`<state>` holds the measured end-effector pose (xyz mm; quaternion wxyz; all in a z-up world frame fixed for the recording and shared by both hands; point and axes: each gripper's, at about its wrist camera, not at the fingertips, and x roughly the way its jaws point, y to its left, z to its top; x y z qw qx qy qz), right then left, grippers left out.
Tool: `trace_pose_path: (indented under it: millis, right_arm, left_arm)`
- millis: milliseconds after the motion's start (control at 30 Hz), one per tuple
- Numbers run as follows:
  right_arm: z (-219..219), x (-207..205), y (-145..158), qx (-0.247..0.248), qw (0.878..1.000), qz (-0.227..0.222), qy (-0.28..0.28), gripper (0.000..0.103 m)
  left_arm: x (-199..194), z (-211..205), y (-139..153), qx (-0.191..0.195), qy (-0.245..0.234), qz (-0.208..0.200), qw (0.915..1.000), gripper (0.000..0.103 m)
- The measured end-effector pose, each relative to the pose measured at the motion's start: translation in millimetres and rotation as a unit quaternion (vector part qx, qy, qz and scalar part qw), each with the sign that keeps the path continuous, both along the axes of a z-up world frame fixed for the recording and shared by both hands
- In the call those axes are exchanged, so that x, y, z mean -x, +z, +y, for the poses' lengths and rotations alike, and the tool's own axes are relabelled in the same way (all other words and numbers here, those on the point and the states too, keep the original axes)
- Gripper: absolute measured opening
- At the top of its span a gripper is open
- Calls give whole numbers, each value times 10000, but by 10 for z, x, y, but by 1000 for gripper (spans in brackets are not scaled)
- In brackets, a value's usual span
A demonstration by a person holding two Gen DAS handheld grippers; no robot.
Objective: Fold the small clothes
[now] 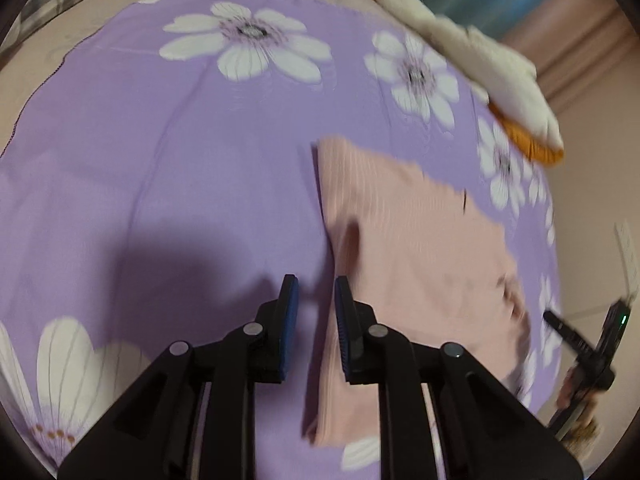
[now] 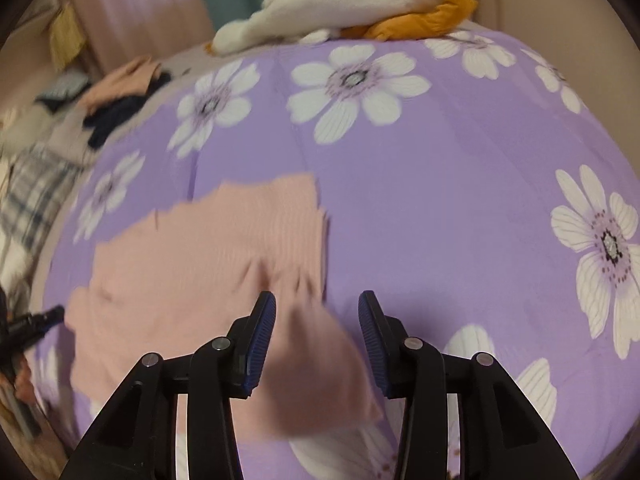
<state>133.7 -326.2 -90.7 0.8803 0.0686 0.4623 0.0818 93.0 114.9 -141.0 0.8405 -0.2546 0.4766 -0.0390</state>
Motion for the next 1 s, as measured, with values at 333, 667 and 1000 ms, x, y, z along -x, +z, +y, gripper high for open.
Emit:
trace_pose_path:
  millis: [333,667,1000]
  right_arm:
    - [484,29,-299,38,9934,464,1050,43]
    - [527,-324,-484,-1184,9840,926,960,2]
    - [511,-684,-202,-1905,9762,688,772,2]
  left_arm:
    - [73,-310,-62,276,-577,29,9979,18]
    - [-365,-460,-99,991,-622,-72,9931,8]
    - [-980,-426,-81,924,-406,-130,9948,7]
